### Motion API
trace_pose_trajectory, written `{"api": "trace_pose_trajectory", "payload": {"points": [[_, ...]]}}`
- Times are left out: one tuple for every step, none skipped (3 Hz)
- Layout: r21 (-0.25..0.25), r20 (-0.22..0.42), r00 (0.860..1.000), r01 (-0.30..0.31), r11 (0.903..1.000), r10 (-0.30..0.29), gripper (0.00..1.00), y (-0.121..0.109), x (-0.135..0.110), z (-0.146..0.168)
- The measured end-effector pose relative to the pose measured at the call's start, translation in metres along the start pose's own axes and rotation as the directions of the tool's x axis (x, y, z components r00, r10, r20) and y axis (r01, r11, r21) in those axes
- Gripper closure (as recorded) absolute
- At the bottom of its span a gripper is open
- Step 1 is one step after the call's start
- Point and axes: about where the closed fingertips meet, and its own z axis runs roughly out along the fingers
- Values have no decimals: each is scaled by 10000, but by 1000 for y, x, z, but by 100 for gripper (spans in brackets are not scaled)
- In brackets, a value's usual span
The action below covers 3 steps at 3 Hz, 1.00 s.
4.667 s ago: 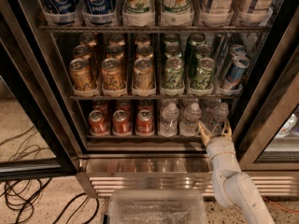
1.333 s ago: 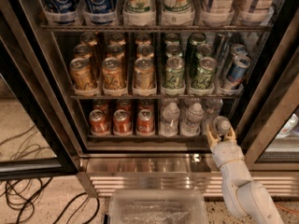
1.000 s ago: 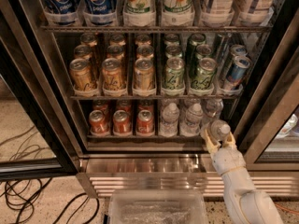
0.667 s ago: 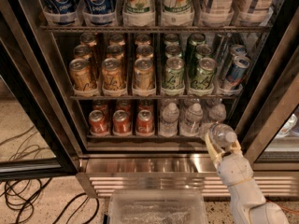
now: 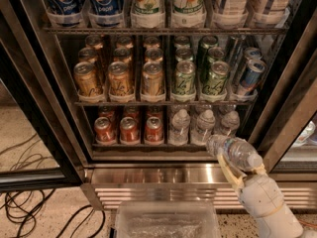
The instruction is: Pick water bottle from bottom shelf of fridge
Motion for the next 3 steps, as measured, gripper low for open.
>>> {"api": "trace_pose_trajectory", "payload": {"points": [[-1385, -784, 9944, -814, 9870, 710, 100, 17, -10, -5], [-1972, -1138, 9923, -704, 9778, 485, 100, 27, -24, 1], [-1972, -1138, 9923, -704, 9778, 485, 100, 27, -24, 1]]}}
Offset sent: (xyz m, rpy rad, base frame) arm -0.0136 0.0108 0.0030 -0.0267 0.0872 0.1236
